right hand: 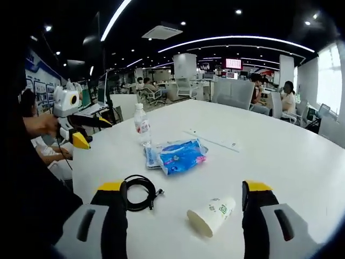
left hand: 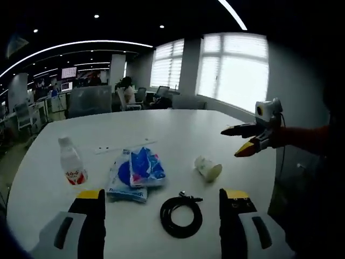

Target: Arrange the tabletop items into an orderly group along one side of the table until the central work area is clear of visible clutter.

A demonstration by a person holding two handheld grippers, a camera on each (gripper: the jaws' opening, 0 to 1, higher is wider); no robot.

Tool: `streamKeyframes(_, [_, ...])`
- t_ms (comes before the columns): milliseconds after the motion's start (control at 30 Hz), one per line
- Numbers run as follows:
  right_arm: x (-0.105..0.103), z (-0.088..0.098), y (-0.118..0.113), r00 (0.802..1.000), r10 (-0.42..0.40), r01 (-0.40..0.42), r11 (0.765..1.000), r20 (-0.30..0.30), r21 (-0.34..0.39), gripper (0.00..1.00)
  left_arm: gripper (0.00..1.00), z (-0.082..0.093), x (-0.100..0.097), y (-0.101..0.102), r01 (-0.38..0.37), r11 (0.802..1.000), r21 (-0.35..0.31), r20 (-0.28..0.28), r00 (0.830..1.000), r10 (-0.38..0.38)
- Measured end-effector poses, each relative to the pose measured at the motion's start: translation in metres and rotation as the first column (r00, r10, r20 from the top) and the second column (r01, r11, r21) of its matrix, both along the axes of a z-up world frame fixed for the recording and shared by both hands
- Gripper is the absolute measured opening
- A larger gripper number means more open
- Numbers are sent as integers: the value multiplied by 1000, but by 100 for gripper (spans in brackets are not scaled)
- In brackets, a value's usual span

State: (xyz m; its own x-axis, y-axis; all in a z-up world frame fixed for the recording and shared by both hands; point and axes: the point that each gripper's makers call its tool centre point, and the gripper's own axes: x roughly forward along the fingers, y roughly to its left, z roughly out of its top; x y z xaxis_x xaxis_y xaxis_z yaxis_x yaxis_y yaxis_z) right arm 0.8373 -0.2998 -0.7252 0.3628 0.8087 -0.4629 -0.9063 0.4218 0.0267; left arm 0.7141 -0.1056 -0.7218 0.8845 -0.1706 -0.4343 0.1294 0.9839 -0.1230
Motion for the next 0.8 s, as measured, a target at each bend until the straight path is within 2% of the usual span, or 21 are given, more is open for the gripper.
streamKeyframes(133, [11,1,10,1000,31,-31,1000,6,0,76,80,-8,6,4,-86,996,-23,-28,996,85])
streamKeyframes(333, [24,2,25,999,50,-50,999,18,9,68,75,-11,16,8,-166,986,-29,-27,986,165])
streamKeyframes(500, [41,1,35,998,52,-53,998,38,14,58,70,-16,23,7,-185,982,-42,-42,982,184])
streamKeyframes(600, [49,1,44,996,72,-73,997,46,17,52,66,-19,29,5,-207,976,-74,-45,978,204])
streamKeyframes(800, [57,-11,61,986,157,-155,987,56,-42,50,58,-28,42,-8,-241,963,-120,-72,970,234])
